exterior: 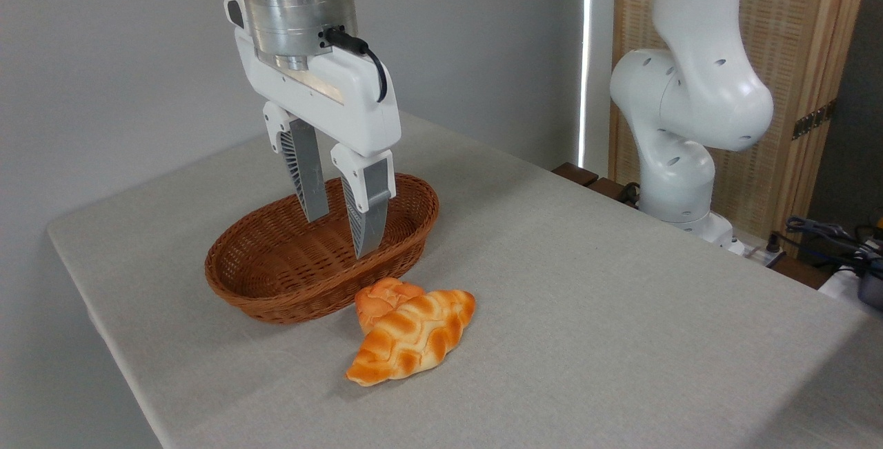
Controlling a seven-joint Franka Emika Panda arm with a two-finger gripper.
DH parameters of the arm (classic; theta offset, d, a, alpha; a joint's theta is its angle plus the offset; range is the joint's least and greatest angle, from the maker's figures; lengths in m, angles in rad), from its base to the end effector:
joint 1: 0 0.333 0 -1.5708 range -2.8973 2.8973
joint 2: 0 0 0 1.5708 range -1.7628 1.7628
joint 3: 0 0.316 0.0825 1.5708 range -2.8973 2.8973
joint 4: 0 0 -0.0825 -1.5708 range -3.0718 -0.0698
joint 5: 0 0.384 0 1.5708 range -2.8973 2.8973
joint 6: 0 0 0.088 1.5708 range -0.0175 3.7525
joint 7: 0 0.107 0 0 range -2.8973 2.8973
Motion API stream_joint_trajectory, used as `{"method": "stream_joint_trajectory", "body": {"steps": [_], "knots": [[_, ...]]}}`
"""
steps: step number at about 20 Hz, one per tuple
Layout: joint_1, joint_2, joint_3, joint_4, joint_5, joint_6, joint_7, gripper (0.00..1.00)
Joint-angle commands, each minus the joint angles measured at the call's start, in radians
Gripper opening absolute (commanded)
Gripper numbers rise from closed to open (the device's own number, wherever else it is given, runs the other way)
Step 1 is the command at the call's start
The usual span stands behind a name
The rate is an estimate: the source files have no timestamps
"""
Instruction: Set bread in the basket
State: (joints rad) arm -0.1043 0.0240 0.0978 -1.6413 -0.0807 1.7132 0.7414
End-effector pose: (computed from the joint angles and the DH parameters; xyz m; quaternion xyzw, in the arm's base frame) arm 0.5731 -0.0119 0.5905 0.9316 -0.3605 0.0364 0.0277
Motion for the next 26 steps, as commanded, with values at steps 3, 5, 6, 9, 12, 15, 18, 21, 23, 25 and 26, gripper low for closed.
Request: {"method": "stream_joint_trajectory", "body": {"steps": [3, 5, 6, 9, 12, 15, 18, 21, 23, 25, 26], "knots": [[-0.002, -0.006, 0.008, 0.009, -0.014, -0.026, -0.004, 1.00], [0.000, -0.007, 0.010, 0.009, -0.014, -0.026, -0.002, 1.00], [0.000, -0.007, 0.010, 0.009, -0.014, -0.026, -0.002, 1.00], [0.000, -0.007, 0.010, 0.009, -0.014, -0.026, -0.002, 1.00], [0.002, -0.009, 0.010, 0.009, -0.014, -0.026, 0.000, 1.00], [0.002, -0.009, 0.011, 0.009, -0.013, -0.030, -0.005, 1.00], [0.002, -0.007, 0.011, 0.008, -0.011, -0.030, 0.001, 1.00], [0.002, 0.002, 0.010, -0.005, -0.007, -0.035, 0.003, 1.00], [0.002, 0.002, 0.008, -0.021, -0.007, -0.029, 0.004, 1.00], [0.002, 0.002, 0.010, -0.051, -0.007, -0.009, 0.007, 1.00], [0.002, 0.002, 0.010, -0.061, -0.007, 0.002, 0.012, 1.00]]}}
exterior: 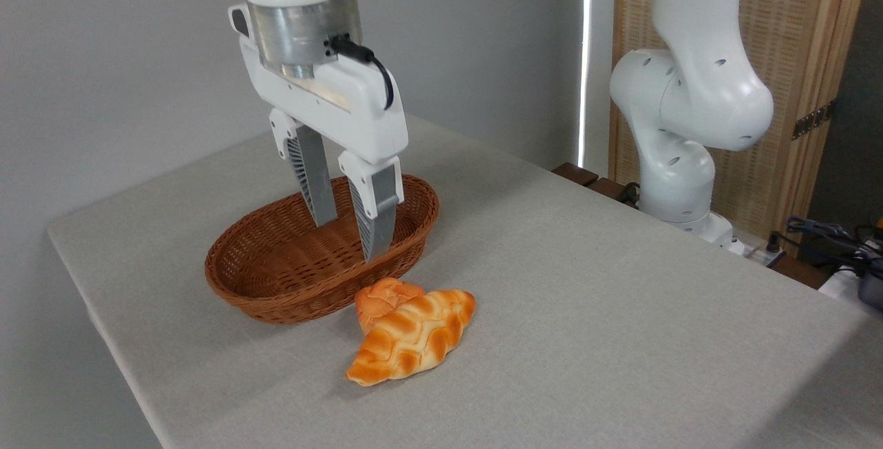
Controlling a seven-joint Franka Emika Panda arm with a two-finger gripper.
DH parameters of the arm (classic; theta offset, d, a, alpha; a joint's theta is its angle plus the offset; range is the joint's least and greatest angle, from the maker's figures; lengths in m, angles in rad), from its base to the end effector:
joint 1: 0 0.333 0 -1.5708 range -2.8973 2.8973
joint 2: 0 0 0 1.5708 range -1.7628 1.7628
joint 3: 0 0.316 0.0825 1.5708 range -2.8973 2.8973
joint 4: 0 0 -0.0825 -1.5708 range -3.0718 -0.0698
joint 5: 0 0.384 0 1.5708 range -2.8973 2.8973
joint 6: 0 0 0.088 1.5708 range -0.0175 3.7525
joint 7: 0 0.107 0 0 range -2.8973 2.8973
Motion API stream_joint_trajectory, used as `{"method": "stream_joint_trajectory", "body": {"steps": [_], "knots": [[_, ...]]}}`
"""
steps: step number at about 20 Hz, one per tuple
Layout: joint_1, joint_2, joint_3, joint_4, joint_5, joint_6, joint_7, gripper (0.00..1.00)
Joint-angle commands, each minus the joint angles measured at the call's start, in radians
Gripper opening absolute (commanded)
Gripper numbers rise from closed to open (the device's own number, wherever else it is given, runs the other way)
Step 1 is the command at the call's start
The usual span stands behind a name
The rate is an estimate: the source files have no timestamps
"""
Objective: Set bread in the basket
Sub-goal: 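Move the gripper down onto the braided orange bread beside the basket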
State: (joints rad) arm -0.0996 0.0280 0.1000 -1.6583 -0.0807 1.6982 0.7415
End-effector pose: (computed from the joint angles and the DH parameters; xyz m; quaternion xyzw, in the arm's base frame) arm 0.5715 -0.0081 0.5787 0.9332 -0.3573 0.0196 0.0338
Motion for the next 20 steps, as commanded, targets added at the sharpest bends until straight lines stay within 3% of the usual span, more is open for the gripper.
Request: {"method": "stream_joint_trajectory", "body": {"steps": [1, 9, 20], "knots": [[-0.003, -0.005, 0.007, -0.070, -0.005, 0.035, 0.025, 1.00], [0.001, -0.002, 0.027, -0.228, 0.025, 0.127, 0.136, 1.00], [0.003, 0.046, 0.055, -0.261, 0.027, 0.150, 0.205, 1.00]]}}
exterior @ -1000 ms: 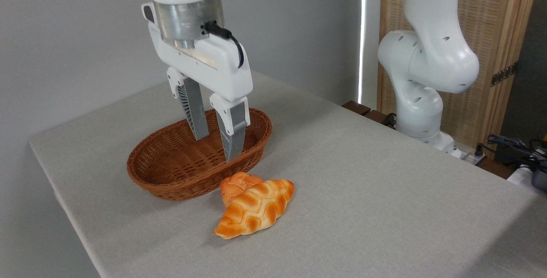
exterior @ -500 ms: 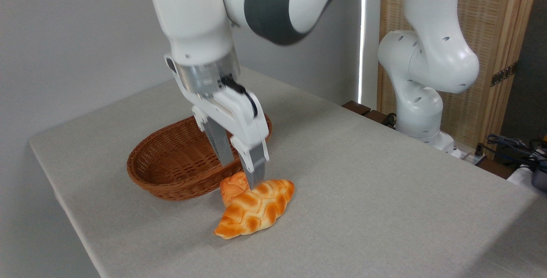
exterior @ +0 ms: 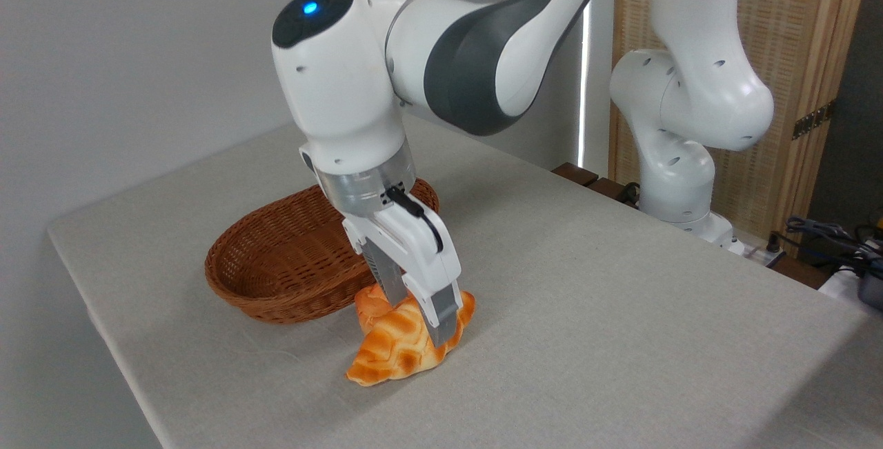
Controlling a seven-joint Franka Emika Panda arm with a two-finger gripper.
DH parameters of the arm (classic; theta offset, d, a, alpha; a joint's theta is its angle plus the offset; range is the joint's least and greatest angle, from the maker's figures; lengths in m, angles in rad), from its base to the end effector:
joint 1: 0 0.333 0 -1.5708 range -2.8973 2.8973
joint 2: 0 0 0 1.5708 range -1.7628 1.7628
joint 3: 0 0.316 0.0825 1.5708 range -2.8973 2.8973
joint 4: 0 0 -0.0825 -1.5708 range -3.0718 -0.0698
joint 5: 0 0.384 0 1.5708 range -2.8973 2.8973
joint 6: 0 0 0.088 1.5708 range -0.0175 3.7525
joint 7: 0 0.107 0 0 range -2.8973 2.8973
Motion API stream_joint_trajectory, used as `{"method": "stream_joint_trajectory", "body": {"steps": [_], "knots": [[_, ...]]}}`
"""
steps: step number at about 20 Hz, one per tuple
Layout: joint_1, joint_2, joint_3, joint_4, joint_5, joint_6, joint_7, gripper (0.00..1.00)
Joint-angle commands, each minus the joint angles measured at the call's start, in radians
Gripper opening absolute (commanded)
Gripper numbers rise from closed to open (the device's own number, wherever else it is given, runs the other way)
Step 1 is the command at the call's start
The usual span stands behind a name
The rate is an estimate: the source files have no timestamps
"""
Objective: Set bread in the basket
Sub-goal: 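Move the gripper down onto the braided orange bread beside the basket, then close the gripper on the braided bread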
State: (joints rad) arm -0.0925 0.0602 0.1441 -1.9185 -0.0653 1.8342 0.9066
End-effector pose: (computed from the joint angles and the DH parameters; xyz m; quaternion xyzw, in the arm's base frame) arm 0.5578 0.0224 0.4488 0.9118 -0.4034 -0.0515 0.0566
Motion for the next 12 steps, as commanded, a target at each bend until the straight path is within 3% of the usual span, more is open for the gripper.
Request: {"method": "stream_joint_trajectory", "body": {"steps": [1, 12], "knots": [[-0.004, 0.021, 0.011, -0.002, 0.012, 0.014, 0.046, 1.00], [-0.012, 0.072, 0.006, 0.002, 0.012, 0.016, 0.046, 1.00]]}}
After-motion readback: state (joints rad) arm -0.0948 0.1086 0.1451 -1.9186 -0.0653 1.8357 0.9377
